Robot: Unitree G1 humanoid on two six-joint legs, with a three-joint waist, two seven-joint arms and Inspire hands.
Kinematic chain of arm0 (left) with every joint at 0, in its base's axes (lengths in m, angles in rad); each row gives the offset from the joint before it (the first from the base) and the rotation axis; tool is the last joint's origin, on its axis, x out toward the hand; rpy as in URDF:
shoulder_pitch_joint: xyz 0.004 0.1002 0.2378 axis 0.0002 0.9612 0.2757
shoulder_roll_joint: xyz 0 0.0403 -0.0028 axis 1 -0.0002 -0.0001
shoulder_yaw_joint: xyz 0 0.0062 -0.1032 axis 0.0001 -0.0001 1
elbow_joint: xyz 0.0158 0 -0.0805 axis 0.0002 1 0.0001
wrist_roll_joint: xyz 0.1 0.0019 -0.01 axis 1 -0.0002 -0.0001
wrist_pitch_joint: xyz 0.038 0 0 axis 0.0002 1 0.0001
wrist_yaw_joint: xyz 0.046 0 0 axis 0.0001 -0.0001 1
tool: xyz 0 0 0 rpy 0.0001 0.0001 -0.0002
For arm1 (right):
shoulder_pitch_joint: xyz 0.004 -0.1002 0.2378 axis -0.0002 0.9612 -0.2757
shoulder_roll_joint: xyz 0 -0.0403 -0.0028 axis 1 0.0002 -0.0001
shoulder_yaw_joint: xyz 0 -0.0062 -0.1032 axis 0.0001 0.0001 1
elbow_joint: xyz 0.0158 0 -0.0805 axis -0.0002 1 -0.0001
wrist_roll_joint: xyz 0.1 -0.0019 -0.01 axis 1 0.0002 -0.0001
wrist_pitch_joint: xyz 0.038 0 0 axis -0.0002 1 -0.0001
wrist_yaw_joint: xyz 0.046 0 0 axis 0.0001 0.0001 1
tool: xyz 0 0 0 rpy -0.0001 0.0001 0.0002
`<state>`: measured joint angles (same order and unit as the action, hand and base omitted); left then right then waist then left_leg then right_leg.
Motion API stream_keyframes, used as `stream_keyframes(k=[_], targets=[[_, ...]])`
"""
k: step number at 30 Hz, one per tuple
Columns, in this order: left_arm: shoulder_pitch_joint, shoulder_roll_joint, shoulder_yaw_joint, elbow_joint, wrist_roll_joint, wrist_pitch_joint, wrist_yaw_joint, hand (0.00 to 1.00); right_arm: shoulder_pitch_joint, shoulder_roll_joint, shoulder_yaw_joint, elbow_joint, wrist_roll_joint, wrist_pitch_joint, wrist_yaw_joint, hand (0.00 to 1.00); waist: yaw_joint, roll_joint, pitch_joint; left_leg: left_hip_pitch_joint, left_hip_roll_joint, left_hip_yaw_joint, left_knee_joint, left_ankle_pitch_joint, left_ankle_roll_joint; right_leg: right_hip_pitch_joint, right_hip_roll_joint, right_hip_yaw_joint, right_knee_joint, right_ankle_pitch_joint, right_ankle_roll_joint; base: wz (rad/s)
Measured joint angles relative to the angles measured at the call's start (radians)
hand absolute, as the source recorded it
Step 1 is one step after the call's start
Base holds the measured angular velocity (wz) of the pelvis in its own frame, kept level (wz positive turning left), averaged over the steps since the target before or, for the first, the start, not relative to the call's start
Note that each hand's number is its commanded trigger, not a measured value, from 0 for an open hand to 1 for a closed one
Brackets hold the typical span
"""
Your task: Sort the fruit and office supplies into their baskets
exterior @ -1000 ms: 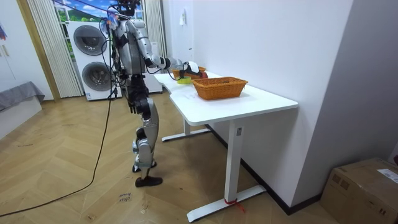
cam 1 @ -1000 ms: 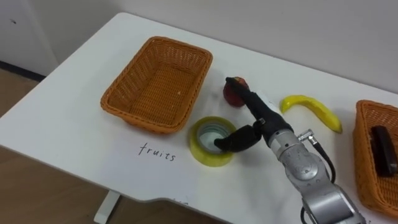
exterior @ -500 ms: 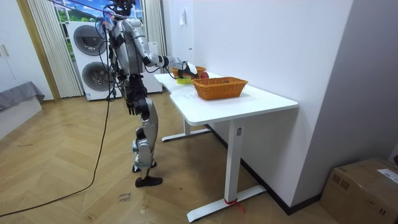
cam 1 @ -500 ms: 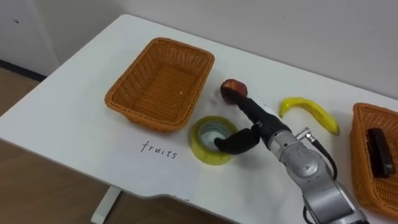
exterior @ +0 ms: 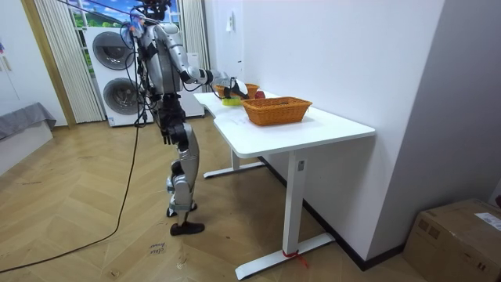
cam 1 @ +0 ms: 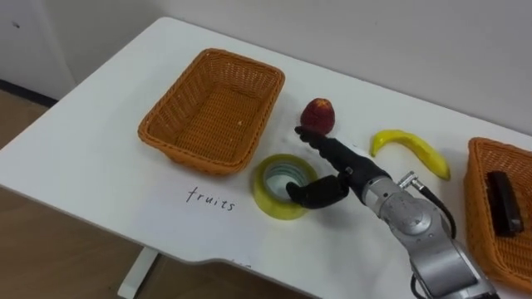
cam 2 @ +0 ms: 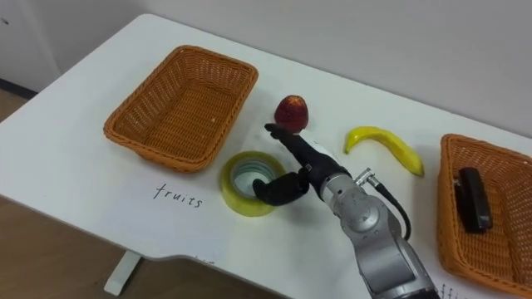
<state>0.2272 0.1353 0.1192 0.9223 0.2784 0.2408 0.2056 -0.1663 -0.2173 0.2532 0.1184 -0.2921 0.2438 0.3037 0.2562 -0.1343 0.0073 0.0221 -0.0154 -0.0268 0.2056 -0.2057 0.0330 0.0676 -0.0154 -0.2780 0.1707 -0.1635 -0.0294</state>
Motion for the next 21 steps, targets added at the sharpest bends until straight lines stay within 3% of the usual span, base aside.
stream_keyframes(k=[7,21], targets=[[0.004,0.002,0.055,0.000,0.019,0.001,0.001,0.00,-0.003,0.000,0.000,-0.010,-0.040,0.020,0.054,0.00,0.004,-0.021,-0.0080,0.001,0.000,0.000,-0.002,0.000,0.000,0.001,0.002,-0.001,-0.001,0.000,0.000,0.00],[0.007,0.003,0.075,0.001,0.019,0.006,0.006,0.00,-0.006,-0.004,-0.009,-0.014,-0.074,0.040,0.110,0.00,0.026,-0.028,-0.0048,0.006,0.001,-0.001,-0.002,0.000,-0.001,0.007,0.002,0.000,0.000,0.001,-0.001,0.00]])
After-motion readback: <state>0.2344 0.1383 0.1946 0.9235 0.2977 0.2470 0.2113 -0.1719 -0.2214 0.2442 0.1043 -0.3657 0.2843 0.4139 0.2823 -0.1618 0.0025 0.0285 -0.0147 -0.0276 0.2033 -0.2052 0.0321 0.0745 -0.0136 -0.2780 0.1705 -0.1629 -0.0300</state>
